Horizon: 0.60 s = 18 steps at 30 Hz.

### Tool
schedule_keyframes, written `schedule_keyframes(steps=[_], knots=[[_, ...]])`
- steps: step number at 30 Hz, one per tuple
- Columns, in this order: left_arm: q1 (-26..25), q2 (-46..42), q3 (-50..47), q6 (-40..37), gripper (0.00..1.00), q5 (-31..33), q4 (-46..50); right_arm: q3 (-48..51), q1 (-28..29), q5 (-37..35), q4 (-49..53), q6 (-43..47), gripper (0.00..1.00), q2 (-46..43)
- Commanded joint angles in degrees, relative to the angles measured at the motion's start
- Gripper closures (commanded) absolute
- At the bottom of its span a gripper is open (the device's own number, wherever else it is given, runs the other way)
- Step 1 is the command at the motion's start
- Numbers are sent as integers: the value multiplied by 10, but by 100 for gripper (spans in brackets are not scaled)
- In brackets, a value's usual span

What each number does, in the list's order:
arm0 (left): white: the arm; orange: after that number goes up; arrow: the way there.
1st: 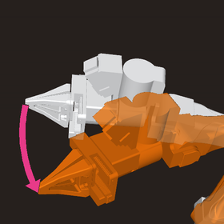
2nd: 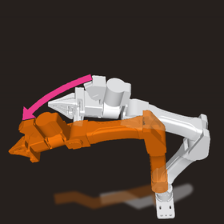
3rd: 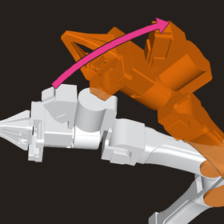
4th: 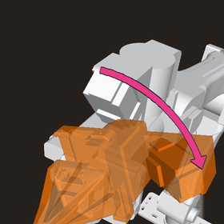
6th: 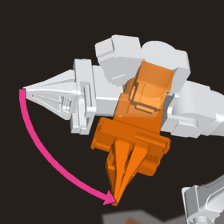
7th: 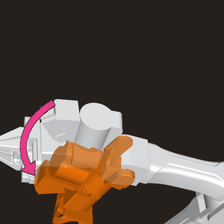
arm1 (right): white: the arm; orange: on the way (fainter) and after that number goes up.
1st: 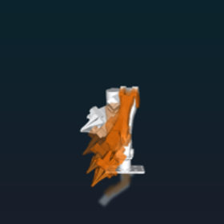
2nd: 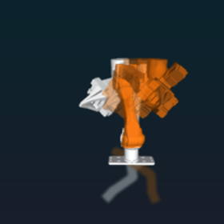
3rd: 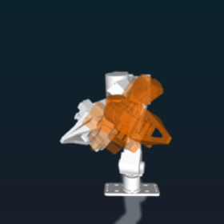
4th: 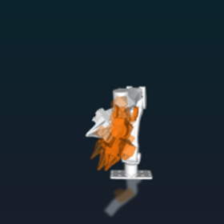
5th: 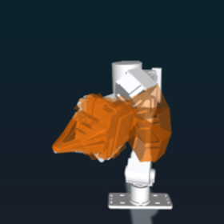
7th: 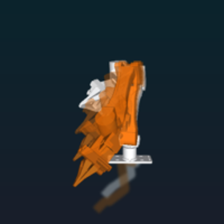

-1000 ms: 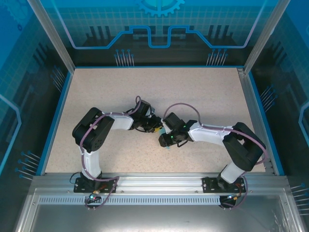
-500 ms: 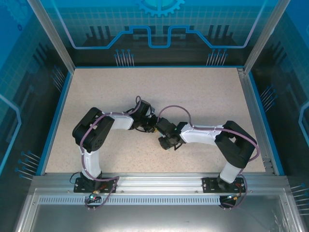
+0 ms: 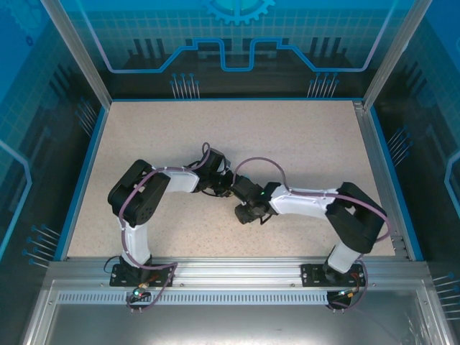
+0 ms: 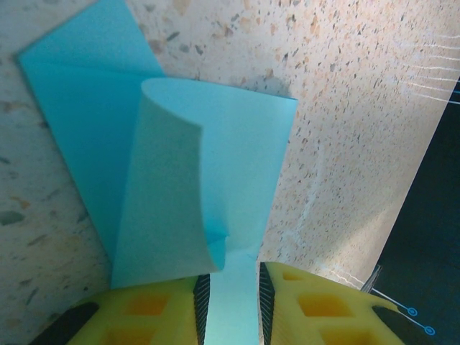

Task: Fold a paper plane with a square sheet of paper (pick it up from the middle)
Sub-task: Fold the wing for the fifth time at the center of the table.

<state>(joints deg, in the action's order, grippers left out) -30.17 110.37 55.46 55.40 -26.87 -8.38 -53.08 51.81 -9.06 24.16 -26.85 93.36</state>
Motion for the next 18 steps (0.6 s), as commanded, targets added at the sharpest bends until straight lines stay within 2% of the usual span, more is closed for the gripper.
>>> schedule_keyframes(steps=[1,4,9,11,12,18], knots=[[-3,15,-1,-8,71,14,44,32,-37,80,-52,-38,53,-68],[-3,15,-2,-8,71,13,42,76,-83,152,-113,-70,53,-82],[-3,13,0,-13,71,13,47,108,-130,233,-168,-105,59,-71],[-3,14,2,-13,71,13,47,113,-138,242,-178,-115,59,-64],[-3,14,2,-14,71,12,48,112,-142,248,-177,-116,64,-59],[-2,14,2,-15,71,13,50,119,-151,271,-200,-129,74,-34]])
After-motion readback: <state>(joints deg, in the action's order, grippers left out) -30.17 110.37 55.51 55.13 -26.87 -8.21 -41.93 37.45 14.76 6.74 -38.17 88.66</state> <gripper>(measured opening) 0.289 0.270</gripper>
